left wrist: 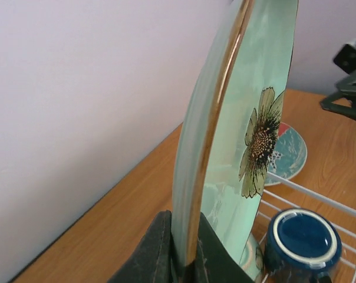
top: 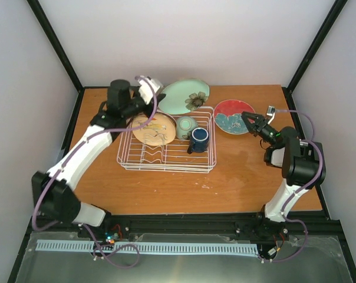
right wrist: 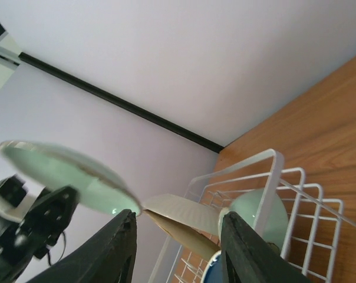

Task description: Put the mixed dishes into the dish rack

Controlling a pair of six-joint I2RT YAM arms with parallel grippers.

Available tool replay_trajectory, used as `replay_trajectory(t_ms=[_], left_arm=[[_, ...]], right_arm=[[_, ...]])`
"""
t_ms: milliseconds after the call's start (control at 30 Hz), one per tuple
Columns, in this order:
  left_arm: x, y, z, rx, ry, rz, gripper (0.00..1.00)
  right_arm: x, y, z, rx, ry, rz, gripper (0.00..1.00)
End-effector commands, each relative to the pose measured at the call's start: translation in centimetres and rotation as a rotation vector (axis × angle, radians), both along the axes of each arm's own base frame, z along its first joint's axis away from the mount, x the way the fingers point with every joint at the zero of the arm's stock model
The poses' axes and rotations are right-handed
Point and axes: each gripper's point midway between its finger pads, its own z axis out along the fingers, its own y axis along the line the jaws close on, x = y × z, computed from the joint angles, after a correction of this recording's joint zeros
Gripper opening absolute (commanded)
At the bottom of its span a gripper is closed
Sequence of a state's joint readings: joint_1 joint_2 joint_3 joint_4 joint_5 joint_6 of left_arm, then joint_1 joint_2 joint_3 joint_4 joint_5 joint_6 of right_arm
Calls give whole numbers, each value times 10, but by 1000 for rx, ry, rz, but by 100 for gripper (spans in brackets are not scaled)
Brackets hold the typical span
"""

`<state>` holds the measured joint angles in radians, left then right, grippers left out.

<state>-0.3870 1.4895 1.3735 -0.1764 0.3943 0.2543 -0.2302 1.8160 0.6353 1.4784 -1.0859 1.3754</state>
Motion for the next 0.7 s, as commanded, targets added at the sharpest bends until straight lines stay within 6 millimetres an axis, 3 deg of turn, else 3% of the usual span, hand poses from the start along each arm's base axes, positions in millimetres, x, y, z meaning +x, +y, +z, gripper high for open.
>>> replay_trajectory(t_ms=[0, 67, 133, 400, 467, 500, 533, 667], left_arm=[[-50, 18, 91, -14, -456, -32, 1], [-79, 22, 85, -22, -511, -80, 1], [-107, 30, 93, -43, -597, -101, 1], [-139, 52, 44, 65, -635, -151, 1], [-139, 64, 26, 93, -628, -159, 1], [-126, 90, 3, 96, -523, -152, 1], [-123, 100, -6, 84, -483, -148, 1], [-121, 127, -25, 75, -474, -133, 1]], right_arm=[[4, -3, -5, -9, -39, -8, 38], [5, -3, -6, 1, -41, -8, 38], [5, -4, -7, 15, -39, -7, 38], [6, -4, -10, 32, -34, -8, 38], [7, -5, -11, 37, -29, -10, 38], [7, -5, -10, 37, -32, -13, 38], [7, -5, -10, 36, -33, -13, 38], [7, -5, -13, 39, -23, -14, 38]])
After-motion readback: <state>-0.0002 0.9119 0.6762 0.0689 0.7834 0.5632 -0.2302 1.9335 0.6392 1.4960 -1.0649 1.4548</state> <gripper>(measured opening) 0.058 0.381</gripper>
